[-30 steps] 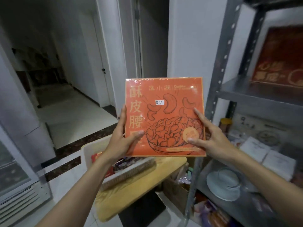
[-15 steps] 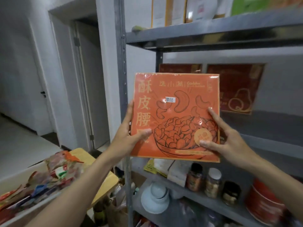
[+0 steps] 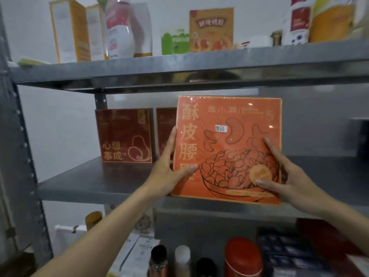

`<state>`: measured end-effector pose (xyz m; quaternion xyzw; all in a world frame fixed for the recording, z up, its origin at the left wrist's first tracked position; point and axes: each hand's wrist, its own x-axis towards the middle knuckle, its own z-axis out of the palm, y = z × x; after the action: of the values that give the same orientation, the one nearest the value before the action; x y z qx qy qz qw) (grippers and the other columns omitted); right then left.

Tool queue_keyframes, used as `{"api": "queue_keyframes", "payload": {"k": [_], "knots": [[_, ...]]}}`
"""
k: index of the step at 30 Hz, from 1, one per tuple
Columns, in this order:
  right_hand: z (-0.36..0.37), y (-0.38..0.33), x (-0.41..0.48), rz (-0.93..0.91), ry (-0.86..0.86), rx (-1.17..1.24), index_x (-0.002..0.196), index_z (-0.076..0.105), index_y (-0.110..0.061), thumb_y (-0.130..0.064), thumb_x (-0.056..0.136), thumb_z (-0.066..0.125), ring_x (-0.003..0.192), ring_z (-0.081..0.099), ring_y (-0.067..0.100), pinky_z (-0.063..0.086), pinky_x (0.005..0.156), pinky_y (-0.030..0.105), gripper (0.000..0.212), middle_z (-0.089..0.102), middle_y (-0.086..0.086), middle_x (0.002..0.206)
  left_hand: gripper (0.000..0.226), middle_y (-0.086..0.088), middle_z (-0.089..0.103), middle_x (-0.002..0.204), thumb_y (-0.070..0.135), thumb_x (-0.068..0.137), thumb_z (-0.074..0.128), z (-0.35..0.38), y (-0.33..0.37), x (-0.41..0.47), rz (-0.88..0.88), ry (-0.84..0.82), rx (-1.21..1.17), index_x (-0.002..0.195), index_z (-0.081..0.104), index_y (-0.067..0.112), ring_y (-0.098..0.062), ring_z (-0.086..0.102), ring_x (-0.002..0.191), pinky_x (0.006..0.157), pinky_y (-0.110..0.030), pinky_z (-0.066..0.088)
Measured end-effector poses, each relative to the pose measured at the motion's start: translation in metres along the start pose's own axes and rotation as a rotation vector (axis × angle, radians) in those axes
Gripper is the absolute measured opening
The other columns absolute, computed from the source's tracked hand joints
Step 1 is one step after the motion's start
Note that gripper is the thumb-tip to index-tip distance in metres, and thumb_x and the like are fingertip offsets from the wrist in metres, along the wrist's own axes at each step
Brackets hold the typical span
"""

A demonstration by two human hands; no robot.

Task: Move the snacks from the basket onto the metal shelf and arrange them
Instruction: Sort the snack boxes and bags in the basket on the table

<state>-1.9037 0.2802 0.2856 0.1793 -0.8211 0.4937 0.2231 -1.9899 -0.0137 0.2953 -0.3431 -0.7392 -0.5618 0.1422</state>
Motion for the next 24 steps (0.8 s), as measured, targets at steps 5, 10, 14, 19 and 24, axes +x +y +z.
{"api": "queue_keyframes", "payload": {"k": [5,10,14,19,24], "knots": [[-0.044,0.033,0.017,0.059,0.088,-0.092,0.139,0.012,-0.07,-0.016,0.079,0.071,0.116,0.059,-0.003,0.053,0.088,0.016,0.1,0.039,-0.023,0.142,0.102,0.041,0.041,0.124,0.026,0.089,0.067,0.042,-0.019,0.067,0.037,-0.173,-0.055,0.135,-0.013,0.068,0.004,0.056,0.115,0.097,-0.034,0.051],[-0.074,0.066,0.03,0.113,0.14,-0.19,0.14,0.007,-0.07,-0.018,0.082,0.071,0.131,0.046,-0.002,0.043,0.104,0.022,0.101,0.026,-0.024,0.154,0.1,0.045,0.04,0.122,0.023,0.092,0.065,0.085,-0.037,0.115,0.081,-0.278,-0.037,0.131,-0.015,0.067,0.013,0.05,0.116,0.106,-0.032,0.043],[-0.088,0.09,0.05,0.129,0.156,-0.285,0.143,0.003,-0.066,-0.015,0.084,0.071,0.138,0.037,0.001,0.035,0.113,0.031,0.104,0.022,-0.02,0.158,0.105,0.031,0.046,0.127,0.015,0.09,0.067,0.108,-0.053,0.146,0.074,-0.246,-0.018,0.142,-0.014,0.057,0.007,0.053,0.115,0.105,-0.029,0.043],[-0.108,0.126,0.09,0.112,0.181,-0.432,0.147,-0.001,-0.059,-0.022,0.08,0.075,0.139,0.035,0.014,0.03,0.116,0.037,0.108,0.028,-0.007,0.151,0.115,0.01,0.044,0.144,0.011,0.088,0.068,0.13,-0.072,0.179,0.072,-0.156,0.049,0.141,-0.022,0.059,-0.001,0.054,0.119,0.103,-0.028,0.045],[-0.12,0.165,0.123,0.099,0.135,-0.489,0.149,-0.008,-0.055,-0.027,0.084,0.072,0.136,0.031,0.013,0.025,0.115,0.03,0.106,0.027,-0.004,0.148,0.115,0.01,0.037,0.148,0.011,0.09,0.066,0.147,-0.096,0.205,0.085,-0.12,0.123,0.139,-0.026,0.059,-0.014,0.052,0.127,0.107,-0.044,0.044]]}}
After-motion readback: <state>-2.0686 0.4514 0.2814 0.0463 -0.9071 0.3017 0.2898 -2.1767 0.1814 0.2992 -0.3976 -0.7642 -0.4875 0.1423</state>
